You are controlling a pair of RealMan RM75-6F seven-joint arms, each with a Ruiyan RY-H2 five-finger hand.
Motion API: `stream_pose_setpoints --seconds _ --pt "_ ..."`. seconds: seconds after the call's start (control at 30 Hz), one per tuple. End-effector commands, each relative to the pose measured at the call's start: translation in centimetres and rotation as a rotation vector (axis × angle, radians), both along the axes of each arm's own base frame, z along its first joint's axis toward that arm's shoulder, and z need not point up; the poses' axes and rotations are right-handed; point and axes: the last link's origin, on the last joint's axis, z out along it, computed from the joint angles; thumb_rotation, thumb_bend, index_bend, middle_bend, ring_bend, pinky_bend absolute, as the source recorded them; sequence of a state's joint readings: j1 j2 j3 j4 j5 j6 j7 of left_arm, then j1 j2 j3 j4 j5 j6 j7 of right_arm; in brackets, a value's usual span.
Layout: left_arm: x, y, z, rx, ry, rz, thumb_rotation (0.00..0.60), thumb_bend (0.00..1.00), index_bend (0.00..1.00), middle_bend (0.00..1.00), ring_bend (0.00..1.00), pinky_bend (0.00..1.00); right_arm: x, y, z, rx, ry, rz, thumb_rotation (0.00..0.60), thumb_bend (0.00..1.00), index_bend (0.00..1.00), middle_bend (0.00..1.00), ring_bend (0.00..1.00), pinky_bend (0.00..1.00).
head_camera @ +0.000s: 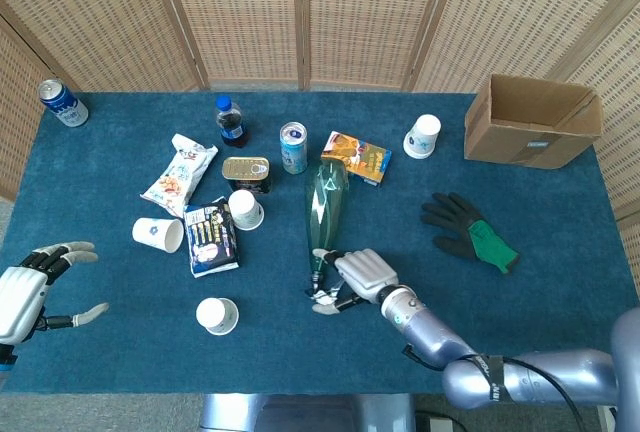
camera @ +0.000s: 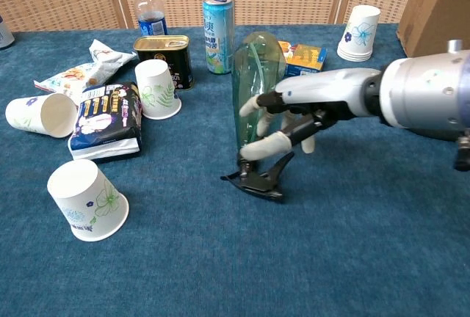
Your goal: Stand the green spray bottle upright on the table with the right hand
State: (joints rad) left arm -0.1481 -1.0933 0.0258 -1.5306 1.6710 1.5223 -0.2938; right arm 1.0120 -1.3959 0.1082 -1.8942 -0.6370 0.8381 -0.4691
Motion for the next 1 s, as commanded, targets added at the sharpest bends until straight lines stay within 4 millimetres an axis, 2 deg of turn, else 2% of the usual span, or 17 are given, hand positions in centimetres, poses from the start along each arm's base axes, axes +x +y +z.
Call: stream_pose_setpoints --seconds 0.03,0.23,0.33,0.43,0.63,0.73,1.0 --pt "-0.2 -0.1 0.1 0.002 -0.001 0.004 0.312 0.18 0.32 0.29 0.28 0.29 0.8 -0.3 -0.5 0.0 -0.013 0.007 0.222 0.22 0.0 0.21 0.32 0.43" --pt "-0.6 -0.3 0.2 0.006 -0.004 0.016 0.305 0.18 0.32 0.29 0.28 0.29 2.4 -1.1 -1.5 -0.012 -0.029 0.018 0.194 0.22 0.0 0.21 0.32 0.43" --pt "-0.9 -0.4 0.3 0.007 -0.004 0.022 0.31 0.18 0.32 0.29 0.28 0.29 3.2 -2.1 -2.2 -0.033 -0.027 0.014 0.19 0.22 0.0 0.21 0.31 0.43" --pt "-1.1 -0.5 0.3 0.011 -0.005 0.031 0.311 0.18 0.32 0.29 0.27 0.29 3.8 -4.0 -2.8 -0.08 -0.019 0.0 0.18 0.22 0.0 0.21 0.31 0.43" --pt "-1.2 -0.5 0.4 0.012 -0.005 0.032 0.312 0.18 0.32 0.28 0.27 0.29 3.9 -5.7 -2.9 -0.13 0.002 -0.023 0.171 0.22 0.0 0.21 0.3 0.43" --pt "-1.1 -0.6 0.5 0.02 -0.01 0.031 0.307 0.18 0.32 0.28 0.27 0.29 3.7 -5.4 -2.1 -0.144 0.008 -0.013 0.172 0.22 0.0 0.21 0.3 0.43" --pt "-0.4 -0.4 -0.1 0.009 -0.026 0.001 0.307 0.18 0.32 0.29 0.27 0.29 3.0 -2.4 1.0 -0.143 0.013 0.052 0.162 0.22 0.0 0.21 0.3 0.43"
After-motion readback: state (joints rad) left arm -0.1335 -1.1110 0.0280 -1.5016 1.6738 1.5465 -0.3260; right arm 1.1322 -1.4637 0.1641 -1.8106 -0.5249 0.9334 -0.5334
